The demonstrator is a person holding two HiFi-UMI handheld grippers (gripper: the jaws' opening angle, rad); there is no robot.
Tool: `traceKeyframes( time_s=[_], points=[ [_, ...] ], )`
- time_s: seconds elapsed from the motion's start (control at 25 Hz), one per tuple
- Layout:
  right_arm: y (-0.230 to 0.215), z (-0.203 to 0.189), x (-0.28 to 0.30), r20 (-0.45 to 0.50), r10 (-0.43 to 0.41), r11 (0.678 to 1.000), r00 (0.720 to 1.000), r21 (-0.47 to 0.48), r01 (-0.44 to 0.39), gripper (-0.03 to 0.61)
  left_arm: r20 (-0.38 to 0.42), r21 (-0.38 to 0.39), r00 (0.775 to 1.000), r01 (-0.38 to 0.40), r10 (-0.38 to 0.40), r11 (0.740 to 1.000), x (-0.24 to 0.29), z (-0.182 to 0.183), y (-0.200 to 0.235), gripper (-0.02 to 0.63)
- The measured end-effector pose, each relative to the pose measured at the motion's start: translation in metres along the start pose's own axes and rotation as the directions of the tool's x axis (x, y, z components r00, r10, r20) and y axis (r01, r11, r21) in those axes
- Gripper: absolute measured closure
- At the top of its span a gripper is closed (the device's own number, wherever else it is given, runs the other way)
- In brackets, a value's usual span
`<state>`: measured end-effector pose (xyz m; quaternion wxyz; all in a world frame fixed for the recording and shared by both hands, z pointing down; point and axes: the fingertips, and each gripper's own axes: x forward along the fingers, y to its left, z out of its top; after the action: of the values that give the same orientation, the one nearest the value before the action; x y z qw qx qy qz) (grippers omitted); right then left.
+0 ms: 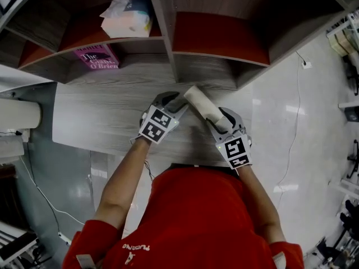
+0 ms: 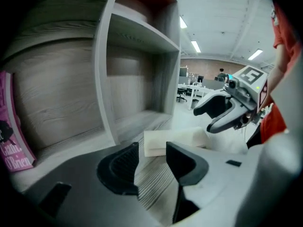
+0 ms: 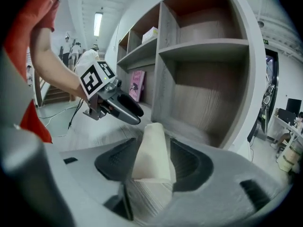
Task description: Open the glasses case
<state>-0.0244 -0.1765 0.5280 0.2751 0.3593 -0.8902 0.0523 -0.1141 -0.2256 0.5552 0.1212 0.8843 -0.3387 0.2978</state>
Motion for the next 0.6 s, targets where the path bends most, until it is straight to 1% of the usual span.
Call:
traceKeyframes(
  time_s=[0.12,0.32,0.6],
  points=[
    [0.000,-0.011,0.006,-0.038,0.007,1.000,0.999,0.000,-0.007,0.324,-0.039,0.006,0.999,0.022,-0.022,1.000,0.010,-0.006,0.001,0.457],
    [-0.002,-0.027,0.012,-0.098,0.013,1.000,0.995,-0.013,-0.015,0.303,-0.096,0.014,0.994,0.057,-0.056,0.998,0.025,-0.018,0.001,0.456],
    [-0.001,-0.043,0.018,-0.158,0.037,0.999,0.987,-0.008,-0.039,0.279,-0.143,0.020,0.986,0.090,-0.087,0.996,0.035,-0.023,-0.001,0.454]
  ],
)
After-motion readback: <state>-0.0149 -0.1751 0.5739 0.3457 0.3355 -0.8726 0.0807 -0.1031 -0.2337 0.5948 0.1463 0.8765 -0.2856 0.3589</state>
